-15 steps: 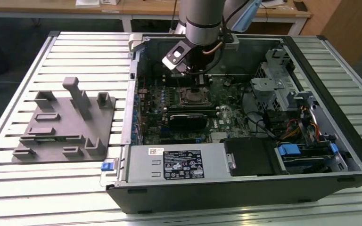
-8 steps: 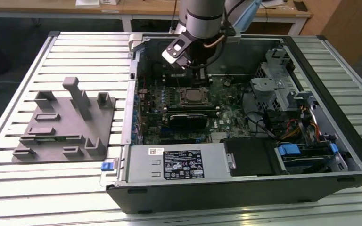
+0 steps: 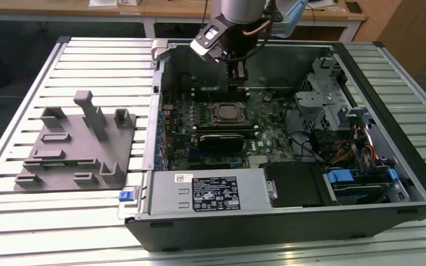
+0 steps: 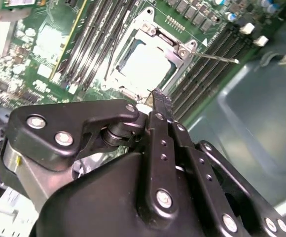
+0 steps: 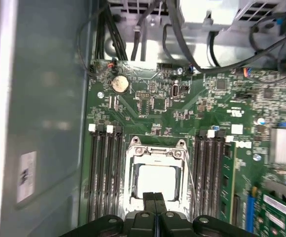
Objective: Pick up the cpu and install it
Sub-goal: 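Install the first cpu locking lever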
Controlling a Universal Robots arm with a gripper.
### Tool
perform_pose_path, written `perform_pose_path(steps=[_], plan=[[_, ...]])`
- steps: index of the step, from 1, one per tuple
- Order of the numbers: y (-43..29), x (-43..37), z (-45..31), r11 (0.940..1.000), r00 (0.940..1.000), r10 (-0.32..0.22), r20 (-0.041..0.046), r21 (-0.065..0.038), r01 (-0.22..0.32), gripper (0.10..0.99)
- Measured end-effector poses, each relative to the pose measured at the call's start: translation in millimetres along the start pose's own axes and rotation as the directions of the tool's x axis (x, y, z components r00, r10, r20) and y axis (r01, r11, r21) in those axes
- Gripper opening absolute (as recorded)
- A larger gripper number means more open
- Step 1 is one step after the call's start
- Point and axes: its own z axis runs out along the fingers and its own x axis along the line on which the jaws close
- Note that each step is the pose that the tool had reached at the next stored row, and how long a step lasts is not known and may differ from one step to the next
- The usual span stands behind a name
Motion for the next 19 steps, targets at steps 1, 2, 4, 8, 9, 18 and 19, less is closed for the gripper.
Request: perform_pose_path(steps=[1, 2, 4, 8, 9, 18, 19], plan=[[0.0, 0.0, -2.7, 1.0, 1.0, 0.0, 0.0001, 0.0, 0.0, 0.106], [0.1, 0.0, -3.8, 1.0, 1.0, -0.002, 0.0001, 0.0, 0.002, 0.106], [0.1, 0.1, -3.7, 0.9996, 0.9996, -0.027, -0.0007, 0.0, 0.027, 0.106], [0.1, 0.0, -3.7, 0.995, 0.995, -0.1, -0.0023, 0.002, 0.1, 0.106], [0.1, 0.1, -3.7, 0.993, 0.993, -0.118, -0.0027, 0.002, 0.118, 0.106], [0.1, 0.0, -3.5, 0.9607, 0.9607, -0.278, -0.0069, 0.004, 0.278, 0.106], [0.1, 0.0, -3.5, 0.9555, 0.9555, -0.295, -0.0073, 0.005, 0.295, 0.106]])
